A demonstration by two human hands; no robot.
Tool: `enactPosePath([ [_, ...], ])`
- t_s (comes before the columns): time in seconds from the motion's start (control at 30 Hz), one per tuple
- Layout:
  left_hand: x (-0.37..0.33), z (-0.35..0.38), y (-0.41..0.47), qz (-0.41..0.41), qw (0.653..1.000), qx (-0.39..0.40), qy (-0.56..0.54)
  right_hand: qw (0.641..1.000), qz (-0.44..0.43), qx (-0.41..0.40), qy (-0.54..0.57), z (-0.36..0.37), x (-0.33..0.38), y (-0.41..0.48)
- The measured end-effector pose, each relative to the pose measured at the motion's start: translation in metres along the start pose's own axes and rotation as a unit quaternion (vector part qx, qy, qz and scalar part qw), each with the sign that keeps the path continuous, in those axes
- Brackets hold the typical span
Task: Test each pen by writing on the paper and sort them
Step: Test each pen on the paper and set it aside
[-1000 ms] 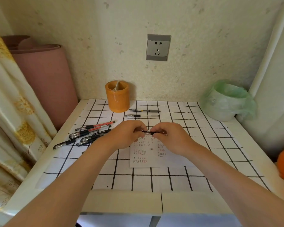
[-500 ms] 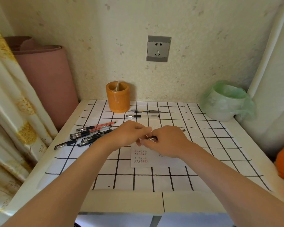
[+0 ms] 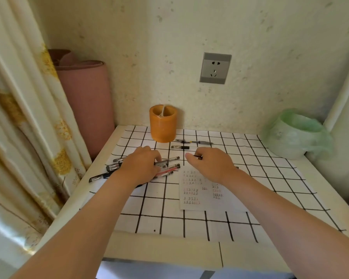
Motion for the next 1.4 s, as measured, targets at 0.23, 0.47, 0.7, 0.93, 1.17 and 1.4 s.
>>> enactPosePath([
  [0.23, 0.009, 0.008, 0.003, -0.002, 0.998, -0.019, 0.063, 1.0, -0.019, 0.021, 0.012, 0.019, -0.011, 0.039],
  [0.47, 0.013, 0.011, 0.014, -0.025, 0.993, -0.022, 0.113, 0.997, -0.055, -0.031, -0.054, 0.032, -0.014, 0.067],
  [0.7, 0.018, 0.013, 0.025, -0.011, 0.993, -0.032, 0.112, 0.984, -0.096, -0.059, -0.141, 0.04, -0.014, 0.072],
  [0.93, 0.009, 0.006, 0.023, 0.029, 0.99, -0.081, 0.116, 0.981, -0.188, -0.045, -0.034, 0.034, 0.026, 0.054],
  [1.17, 0.0, -0.009, 0.013, 0.038, 0.992, -0.104, -0.058, 0.978, -0.208, -0.018, -0.009, 0.026, 0.043, 0.034],
  [1.4, -0.015, -0.015, -0.003, 0.033, 0.995, -0.065, -0.073, 0.989, -0.146, 0.002, 0.011, 0.007, 0.015, 0.001],
])
Point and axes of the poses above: each hand's wrist, its own y-axis towards the middle knuckle, its own z-axis out of the palm, x = y × z, the point moved 3 cm from there along y, towards the middle knuckle, and after that the axes turned 3 degrees about -y, right-handed, at the moved point
